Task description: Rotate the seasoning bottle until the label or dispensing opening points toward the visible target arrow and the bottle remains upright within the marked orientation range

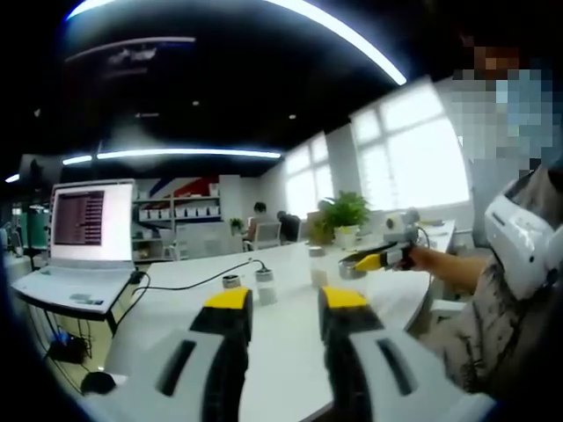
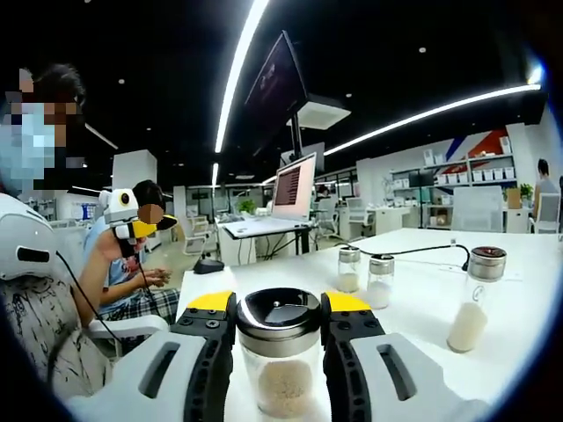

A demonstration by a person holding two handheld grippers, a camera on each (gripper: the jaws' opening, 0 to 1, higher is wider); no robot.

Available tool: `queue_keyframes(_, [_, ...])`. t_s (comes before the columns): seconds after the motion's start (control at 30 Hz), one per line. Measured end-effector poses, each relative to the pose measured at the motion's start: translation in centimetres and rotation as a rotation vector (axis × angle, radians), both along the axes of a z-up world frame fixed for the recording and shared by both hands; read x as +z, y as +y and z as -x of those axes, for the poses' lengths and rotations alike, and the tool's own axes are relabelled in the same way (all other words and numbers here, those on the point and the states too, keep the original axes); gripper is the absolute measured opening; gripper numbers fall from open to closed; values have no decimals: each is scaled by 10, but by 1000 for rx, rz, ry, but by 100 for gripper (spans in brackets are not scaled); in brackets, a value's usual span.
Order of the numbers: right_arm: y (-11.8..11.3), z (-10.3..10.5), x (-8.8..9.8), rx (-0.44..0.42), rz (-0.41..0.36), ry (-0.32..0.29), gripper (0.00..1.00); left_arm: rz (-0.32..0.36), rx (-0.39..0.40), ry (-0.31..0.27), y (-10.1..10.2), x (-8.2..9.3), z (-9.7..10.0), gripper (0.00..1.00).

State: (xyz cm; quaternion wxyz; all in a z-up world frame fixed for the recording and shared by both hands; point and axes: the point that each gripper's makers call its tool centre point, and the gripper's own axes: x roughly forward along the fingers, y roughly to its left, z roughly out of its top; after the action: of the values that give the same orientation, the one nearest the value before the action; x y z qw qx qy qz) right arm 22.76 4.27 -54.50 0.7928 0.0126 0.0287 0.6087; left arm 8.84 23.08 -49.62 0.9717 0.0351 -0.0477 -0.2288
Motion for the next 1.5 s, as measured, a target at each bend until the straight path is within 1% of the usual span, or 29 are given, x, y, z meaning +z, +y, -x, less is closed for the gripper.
queue_keyframes(0.33, [1, 4, -1, 128, -19, 17, 37, 4, 1, 3, 1, -1, -1, 31])
queue_keyframes(0.43, [1, 6, -1, 169, -27, 34, 37, 5, 0, 1, 1, 0, 0, 31])
queue_keyframes(0.6, [-1, 7, -2, 208, -33, 46, 37, 7, 1, 2, 2, -1, -1, 31])
queue_keyframes(0.8, [1, 10, -3, 287, -43, 83, 38, 5, -1, 5, 1, -2, -2, 31])
queue_keyframes(1.07, [0, 13, -5, 328, -67, 115, 38, 6, -5, 9, 0, -3, -3, 31])
queue_keyframes(1.17, [-1, 14, -6, 354, -78, 141, 39, 6, 0, 4, 1, -3, -3, 31])
queue_keyframes(1.23, [-1, 15, -5, 352, -80, 146, 39, 10, 4, 3, 2, -2, -2, 31])
queue_keyframes(1.37, [-1, 16, -6, 340, -82, 134, 40, 10, 5, -3, 2, 0, 0, 31])
queue_keyframes(1.4, [-1, 17, -13, 339, -47, 143, 41, 9, 3, -4, 1, 0, 0, 31])
queue_keyframes(1.43, [-1, 12, -23, 302, 18, 106, 47, 8, 2, -4, 0, 0, -1, 31])
queue_keyframes(1.47, [0, 9, -28, 266, 54, 50, 55, 7, 0, -1, 0, -1, -1, 31])
queue_keyframes(1.5, [1, 13, -27, 268, 43, 47, 68, 6, -1, 1, -1, -2, -2, 31])
